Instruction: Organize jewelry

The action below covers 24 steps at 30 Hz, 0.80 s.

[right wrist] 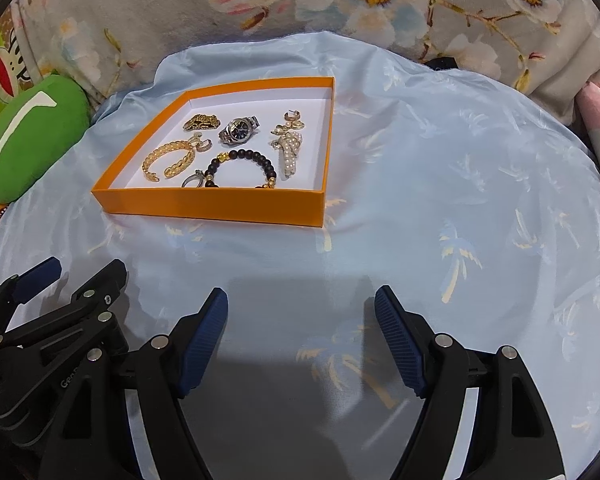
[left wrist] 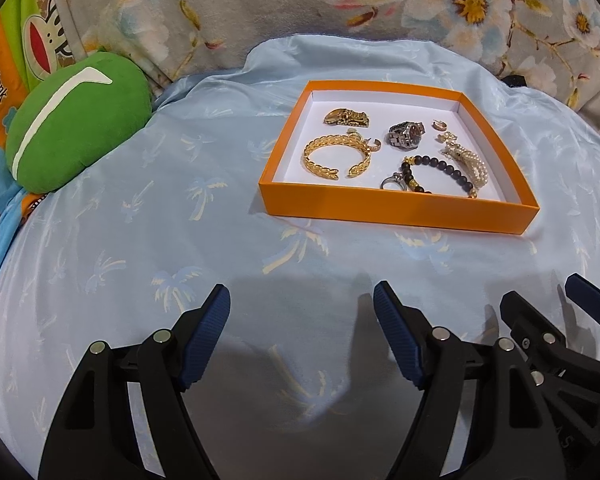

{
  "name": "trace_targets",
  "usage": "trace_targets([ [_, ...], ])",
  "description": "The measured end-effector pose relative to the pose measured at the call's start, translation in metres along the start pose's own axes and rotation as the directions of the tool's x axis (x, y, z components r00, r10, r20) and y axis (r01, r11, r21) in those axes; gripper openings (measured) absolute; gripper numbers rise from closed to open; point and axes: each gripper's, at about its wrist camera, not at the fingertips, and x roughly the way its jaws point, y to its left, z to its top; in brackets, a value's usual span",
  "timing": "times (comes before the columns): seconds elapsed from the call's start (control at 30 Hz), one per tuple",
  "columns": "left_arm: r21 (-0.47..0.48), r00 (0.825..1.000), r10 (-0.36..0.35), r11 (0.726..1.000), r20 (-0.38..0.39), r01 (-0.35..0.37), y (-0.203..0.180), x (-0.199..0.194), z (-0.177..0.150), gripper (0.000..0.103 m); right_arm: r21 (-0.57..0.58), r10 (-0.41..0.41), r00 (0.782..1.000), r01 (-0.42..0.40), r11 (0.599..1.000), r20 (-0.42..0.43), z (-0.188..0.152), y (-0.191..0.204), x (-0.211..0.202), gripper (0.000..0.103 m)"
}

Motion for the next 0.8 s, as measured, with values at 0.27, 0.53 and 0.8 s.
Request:
trace_targets([
  [0.27, 0.0, 1.0, 0.003, 1.0, 0.001, -0.003, -0.0007, 0.0003, -0.0004, 0.072, -0.009, -0.015, 1.0, 0.015, 1.0, 0.009, -0.0008, 0.0007, -0.0017, 0.074],
  [0.53, 0.002, 1.0, 0.008, 1.0, 0.001, -0.008, 0.0001, 0.001, -0.0008, 0.072, -0.011, -0.019, 1.0, 0.019, 1.0, 0.011, -0.0011, 0.0011, -0.0023, 0.074],
  [0.8, 0.003, 1.0, 0.008, 1.0, 0.001, -0.008, -0.0003, 0.0007, -0.0003, 0.072, -0.012, -0.019, 1.0, 0.019, 1.0, 0.012, -0.0007, 0.0014, -0.0023, 0.074],
])
